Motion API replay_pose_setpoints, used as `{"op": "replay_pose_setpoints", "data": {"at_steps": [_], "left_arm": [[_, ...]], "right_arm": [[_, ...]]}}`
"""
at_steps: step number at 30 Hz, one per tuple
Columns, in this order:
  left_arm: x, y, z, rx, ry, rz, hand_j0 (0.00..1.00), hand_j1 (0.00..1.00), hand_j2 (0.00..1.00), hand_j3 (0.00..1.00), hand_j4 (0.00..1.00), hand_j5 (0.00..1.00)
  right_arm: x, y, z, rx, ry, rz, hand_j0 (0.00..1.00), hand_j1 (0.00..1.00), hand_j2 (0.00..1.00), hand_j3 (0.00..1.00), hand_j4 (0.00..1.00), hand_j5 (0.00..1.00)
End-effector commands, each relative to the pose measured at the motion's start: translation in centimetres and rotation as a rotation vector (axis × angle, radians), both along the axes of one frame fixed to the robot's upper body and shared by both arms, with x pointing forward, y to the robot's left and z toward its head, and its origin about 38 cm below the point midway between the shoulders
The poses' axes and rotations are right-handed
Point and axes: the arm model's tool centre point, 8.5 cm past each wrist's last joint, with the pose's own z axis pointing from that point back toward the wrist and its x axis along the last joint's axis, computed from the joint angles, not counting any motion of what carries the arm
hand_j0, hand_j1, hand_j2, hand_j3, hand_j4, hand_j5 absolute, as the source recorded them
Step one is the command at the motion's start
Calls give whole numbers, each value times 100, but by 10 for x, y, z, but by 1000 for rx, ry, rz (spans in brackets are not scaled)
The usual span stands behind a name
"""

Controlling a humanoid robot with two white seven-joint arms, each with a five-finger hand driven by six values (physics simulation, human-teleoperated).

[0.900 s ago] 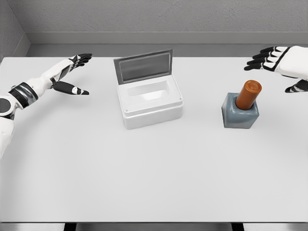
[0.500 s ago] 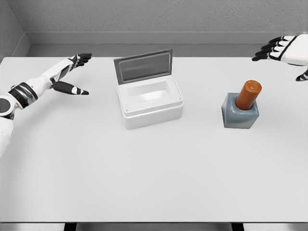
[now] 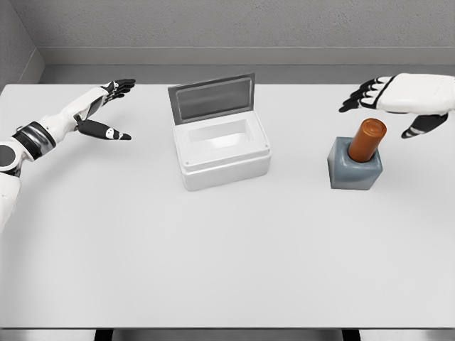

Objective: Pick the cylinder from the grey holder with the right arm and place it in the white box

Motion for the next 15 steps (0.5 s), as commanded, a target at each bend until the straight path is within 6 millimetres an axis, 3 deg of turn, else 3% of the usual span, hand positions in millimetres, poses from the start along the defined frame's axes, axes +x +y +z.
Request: {"op": "replay_pose_setpoints", "data": {"at_steps": [1,6,15], "left_arm": [[0,1,1,-9,-2,4,100,100,100,100,100,100],[0,1,1,-9,-1,5,100,100,100,100,100,100],[0,2,1,-8,-1,6,100,100,100,100,100,100]], "right_arm": [[3,5,1,5,0,7,100,100,100,100,100,100],[0,12,-11,-16,33,31,100,100,100,100,100,100],[3,15,-10,-23,37,33,100,100,100,100,100,100]]}}
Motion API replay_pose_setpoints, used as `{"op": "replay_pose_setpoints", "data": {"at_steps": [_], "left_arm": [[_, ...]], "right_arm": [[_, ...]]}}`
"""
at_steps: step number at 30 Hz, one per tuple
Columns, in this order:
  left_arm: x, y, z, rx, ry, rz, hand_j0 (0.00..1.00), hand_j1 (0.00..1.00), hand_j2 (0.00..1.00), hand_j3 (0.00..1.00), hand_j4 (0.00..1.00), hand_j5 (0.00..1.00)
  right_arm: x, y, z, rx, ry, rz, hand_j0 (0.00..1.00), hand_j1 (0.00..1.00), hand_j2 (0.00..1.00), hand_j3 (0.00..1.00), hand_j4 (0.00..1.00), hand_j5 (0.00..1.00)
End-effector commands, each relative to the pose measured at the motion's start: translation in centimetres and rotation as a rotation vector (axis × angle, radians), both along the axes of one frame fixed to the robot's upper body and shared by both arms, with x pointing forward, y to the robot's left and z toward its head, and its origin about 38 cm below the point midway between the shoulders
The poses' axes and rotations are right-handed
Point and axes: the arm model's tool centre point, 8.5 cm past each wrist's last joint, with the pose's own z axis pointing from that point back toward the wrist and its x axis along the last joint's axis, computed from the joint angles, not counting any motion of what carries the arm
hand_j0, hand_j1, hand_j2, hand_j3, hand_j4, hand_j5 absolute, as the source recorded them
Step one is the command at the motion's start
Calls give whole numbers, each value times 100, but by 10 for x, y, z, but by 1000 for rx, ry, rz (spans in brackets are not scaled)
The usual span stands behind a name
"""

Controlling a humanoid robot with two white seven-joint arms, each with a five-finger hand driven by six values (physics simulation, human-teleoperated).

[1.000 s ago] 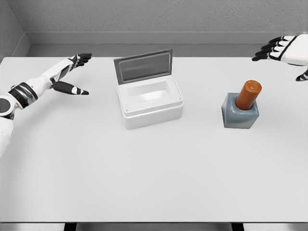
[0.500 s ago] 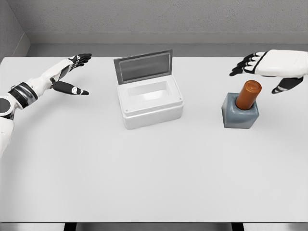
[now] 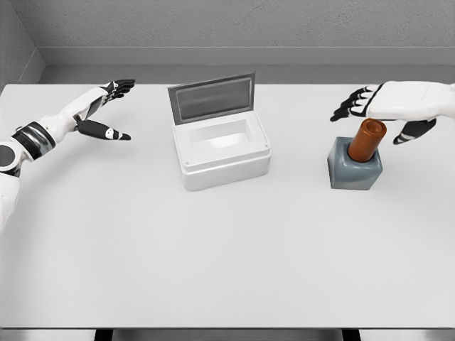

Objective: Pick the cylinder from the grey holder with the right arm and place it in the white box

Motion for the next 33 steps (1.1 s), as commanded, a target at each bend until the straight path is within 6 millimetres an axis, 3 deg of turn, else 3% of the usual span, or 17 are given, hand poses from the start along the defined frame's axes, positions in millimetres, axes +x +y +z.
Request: {"op": "replay_pose_setpoints", "data": {"at_steps": [1,10,16,23,30,33], "left_arm": [[0,1,1,-10,-2,4,100,100,100,100,100,100],[0,1,1,-8,-2,3,100,100,100,100,100,100],[0,1,2,-9,-4,4,100,100,100,100,100,100],[0,1,2,-9,-5,3,100,100,100,100,100,100],[0,1,1,-9,-4,4,100,100,100,100,100,100],[0,1,1,-11,-4,4,100,100,100,100,100,100]], "right_arm": [[2,6,1,4,1,10,100,100,100,100,100,100],[1,-4,-8,-19,25,-15,100,100,100,100,100,100],[1,-6,-8,-31,28,-18,85,85,85,85,85,85],[1,-5,-7,-33,25,-14,54,54,54,54,54,54],[1,-7,-7,-34,22,-18,45,45,45,45,45,45],[0,-9,-7,-37,21,-21,37,37,37,37,37,37]]}}
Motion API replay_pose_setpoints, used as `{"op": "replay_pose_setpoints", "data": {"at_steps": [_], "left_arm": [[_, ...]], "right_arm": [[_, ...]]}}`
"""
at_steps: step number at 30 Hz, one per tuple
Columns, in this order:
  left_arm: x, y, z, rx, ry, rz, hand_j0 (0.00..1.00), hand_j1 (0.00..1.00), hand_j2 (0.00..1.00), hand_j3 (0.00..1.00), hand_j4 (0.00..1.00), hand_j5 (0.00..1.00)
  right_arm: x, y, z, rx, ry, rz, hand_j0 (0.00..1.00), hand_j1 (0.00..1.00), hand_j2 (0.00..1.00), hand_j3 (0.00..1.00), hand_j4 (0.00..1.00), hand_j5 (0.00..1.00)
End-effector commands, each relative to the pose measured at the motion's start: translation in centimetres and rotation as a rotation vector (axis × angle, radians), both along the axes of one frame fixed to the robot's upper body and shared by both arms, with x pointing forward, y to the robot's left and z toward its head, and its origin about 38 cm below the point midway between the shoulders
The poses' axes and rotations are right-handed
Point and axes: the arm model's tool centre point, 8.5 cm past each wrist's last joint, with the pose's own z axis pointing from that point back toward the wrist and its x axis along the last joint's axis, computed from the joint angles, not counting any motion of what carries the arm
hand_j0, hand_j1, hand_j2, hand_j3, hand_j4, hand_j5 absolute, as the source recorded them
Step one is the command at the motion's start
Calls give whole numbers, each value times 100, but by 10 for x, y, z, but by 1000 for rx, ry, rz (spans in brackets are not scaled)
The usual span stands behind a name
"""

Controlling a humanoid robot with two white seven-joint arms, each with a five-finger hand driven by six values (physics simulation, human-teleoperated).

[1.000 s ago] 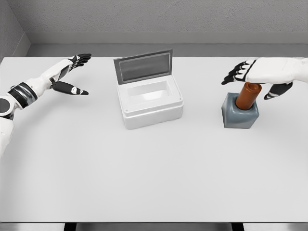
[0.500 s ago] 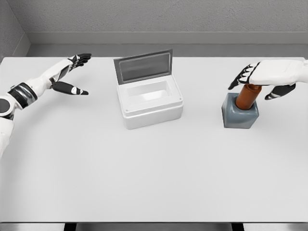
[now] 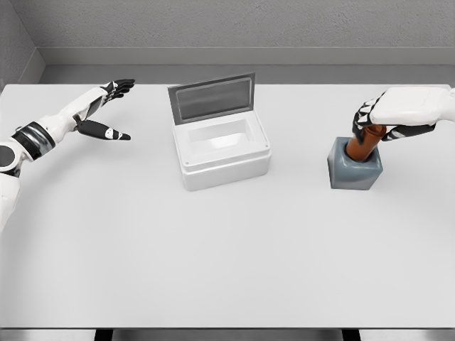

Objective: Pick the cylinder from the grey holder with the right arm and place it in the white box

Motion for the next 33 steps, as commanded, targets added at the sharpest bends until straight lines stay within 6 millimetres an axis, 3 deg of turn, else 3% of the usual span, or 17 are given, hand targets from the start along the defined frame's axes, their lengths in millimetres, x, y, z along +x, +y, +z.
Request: {"op": "replay_pose_setpoints", "data": {"at_steps": [1,4,13,20,33], "left_arm": [[0,1,1,-9,-2,4,100,100,100,100,100,100],[0,1,1,-7,-2,4,100,100,100,100,100,100],[0,1,1,-9,-2,4,100,100,100,100,100,100],[0,0,1,-9,-2,3,100,100,100,100,100,100],[1,0,4,-18,-11,6,100,100,100,100,100,100]], "right_arm": [[0,-2,0,1,-1,-5,32,32,32,32,32,32],[0,-3,3,0,-13,-5,29,29,29,29,29,29],[6,-2,37,31,-105,-6,27,27,27,27,27,27],[12,18,65,70,-173,35,27,27,27,27,27,27],[16,77,72,92,-181,177,27,27,27,27,27,27]]}}
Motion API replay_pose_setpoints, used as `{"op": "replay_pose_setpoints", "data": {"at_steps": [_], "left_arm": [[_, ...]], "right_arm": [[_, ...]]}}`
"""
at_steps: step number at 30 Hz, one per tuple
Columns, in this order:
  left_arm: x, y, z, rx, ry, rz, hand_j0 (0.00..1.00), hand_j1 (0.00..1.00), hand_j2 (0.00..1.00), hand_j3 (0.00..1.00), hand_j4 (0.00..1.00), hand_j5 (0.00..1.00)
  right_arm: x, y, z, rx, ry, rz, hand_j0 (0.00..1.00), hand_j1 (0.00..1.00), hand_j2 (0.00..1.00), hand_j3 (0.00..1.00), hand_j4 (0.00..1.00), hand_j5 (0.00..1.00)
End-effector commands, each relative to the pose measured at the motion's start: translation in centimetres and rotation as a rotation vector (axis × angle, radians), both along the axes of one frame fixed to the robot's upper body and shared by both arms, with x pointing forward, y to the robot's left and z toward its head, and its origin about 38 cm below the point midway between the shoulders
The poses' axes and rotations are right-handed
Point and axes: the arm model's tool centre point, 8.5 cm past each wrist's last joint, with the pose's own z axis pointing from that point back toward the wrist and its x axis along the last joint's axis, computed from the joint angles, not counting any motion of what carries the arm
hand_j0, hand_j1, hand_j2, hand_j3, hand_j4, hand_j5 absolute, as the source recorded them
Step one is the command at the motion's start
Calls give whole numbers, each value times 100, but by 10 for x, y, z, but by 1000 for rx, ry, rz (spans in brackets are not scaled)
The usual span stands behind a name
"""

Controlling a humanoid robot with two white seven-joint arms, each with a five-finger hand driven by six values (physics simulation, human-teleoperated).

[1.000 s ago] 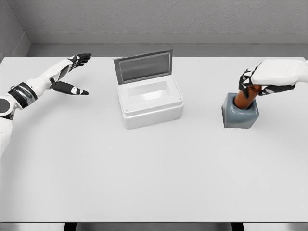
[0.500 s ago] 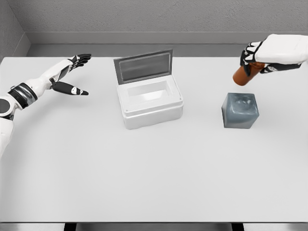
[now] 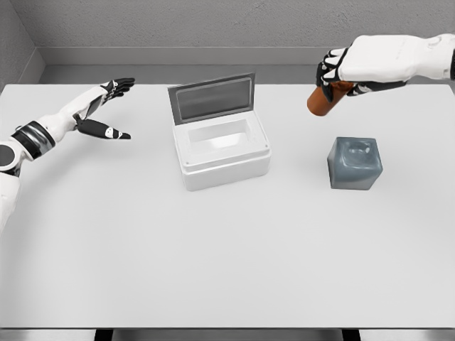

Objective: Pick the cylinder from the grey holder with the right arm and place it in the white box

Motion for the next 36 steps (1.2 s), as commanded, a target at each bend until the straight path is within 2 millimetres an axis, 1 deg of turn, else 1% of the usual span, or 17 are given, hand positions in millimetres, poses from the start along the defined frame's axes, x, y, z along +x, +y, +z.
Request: {"op": "replay_pose_setpoints", "data": {"at_steps": [1,4,10,12,14,16,19,22,26,30,32,36], "left_arm": [[1,1,2,-14,-6,6,100,100,100,100,100,100],[1,-1,3,-15,-8,4,100,100,100,100,100,100],[1,-1,2,-15,-8,3,100,100,100,100,100,100],[1,-1,3,-15,-10,2,100,100,100,100,100,100],[1,-1,3,-15,-10,2,100,100,100,100,100,100],[1,-1,3,-15,-10,2,100,100,100,100,100,100],[1,-1,3,-15,-11,1,100,100,100,100,100,100],[1,-6,7,-14,-27,-14,100,100,100,100,100,100],[0,-5,7,-13,-27,-14,100,100,100,100,100,100],[0,-5,7,-13,-27,-14,100,100,100,100,100,100],[0,-5,7,-12,-26,-15,100,100,100,100,100,100],[0,-5,7,-12,-26,-15,100,100,100,100,100,100]], "right_arm": [[-2,14,5,20,-4,33,27,27,27,27,27,27],[-1,27,4,18,0,65,27,27,27,27,27,27],[-14,47,-2,28,20,134,27,27,27,27,27,27],[-15,51,-5,28,28,142,27,27,27,27,27,27],[-15,58,-6,24,30,160,27,27,27,27,27,27],[-14,61,-6,23,32,165,27,27,27,27,27,27],[-13,72,-11,20,42,185,27,27,27,27,27,27],[-3,76,-17,15,49,174,27,27,27,27,27,27],[3,80,-18,11,48,170,27,27,27,27,27,27],[10,87,-25,7,58,164,27,27,27,27,27,27],[11,90,-28,7,63,169,27,27,27,27,27,27],[21,95,-29,0,56,156,27,27,27,27,27,27]]}}
